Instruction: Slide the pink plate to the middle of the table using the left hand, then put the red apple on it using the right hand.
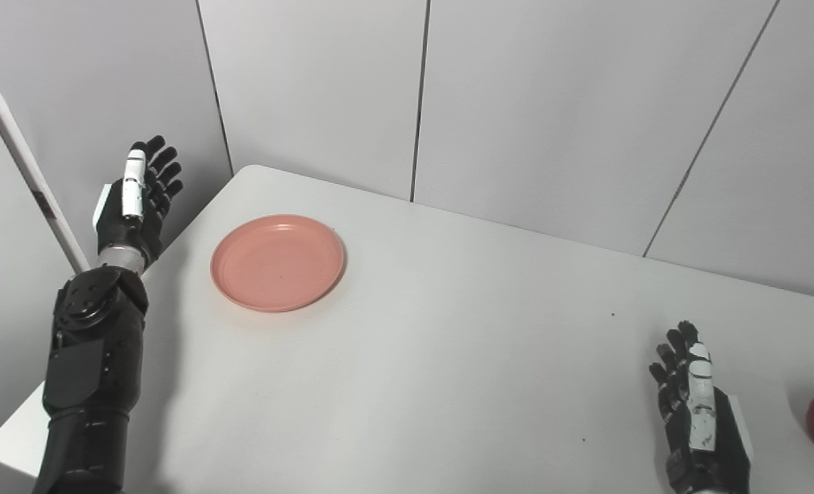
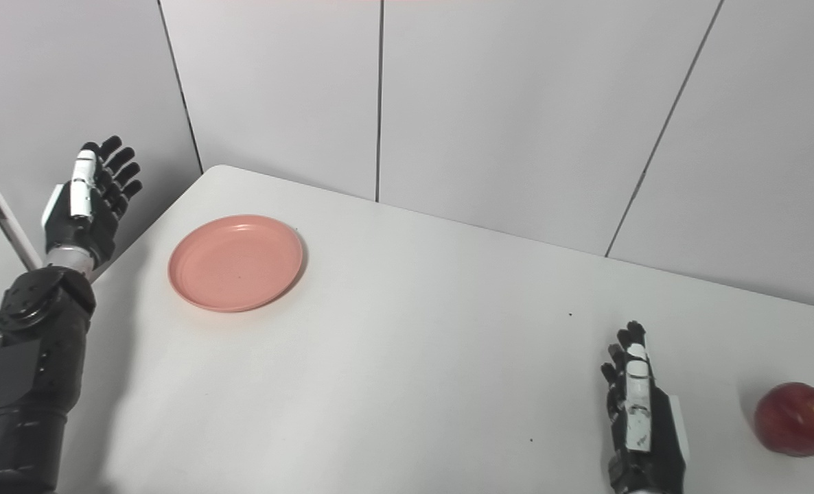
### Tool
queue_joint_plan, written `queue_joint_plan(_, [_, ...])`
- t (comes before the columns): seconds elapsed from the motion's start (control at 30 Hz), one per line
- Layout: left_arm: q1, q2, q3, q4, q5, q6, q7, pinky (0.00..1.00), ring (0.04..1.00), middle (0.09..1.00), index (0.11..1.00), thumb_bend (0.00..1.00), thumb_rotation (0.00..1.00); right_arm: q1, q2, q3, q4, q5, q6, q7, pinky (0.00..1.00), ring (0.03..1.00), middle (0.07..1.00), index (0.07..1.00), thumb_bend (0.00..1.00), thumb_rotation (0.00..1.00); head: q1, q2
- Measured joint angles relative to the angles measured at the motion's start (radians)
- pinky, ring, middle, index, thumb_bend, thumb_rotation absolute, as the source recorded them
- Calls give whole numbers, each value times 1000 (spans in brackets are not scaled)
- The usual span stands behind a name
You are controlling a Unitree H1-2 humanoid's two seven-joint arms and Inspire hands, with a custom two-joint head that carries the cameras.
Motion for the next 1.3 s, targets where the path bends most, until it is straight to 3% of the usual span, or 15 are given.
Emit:
queue_joint_plan(0.87, [11,-25,-75,113,1,-57,-10,931,911,892,867,295,1000,0,1,-3,-5,1,0,0,1000,1000,1000,1000,331,1000,3,8])
queue_joint_plan(1.3, [13,-33,-90,173,-8,-87,-58,957,943,931,915,275,1000,0,2,-3,-6,1,0,-4,1000,1000,1000,1000,320,1000,2,8])
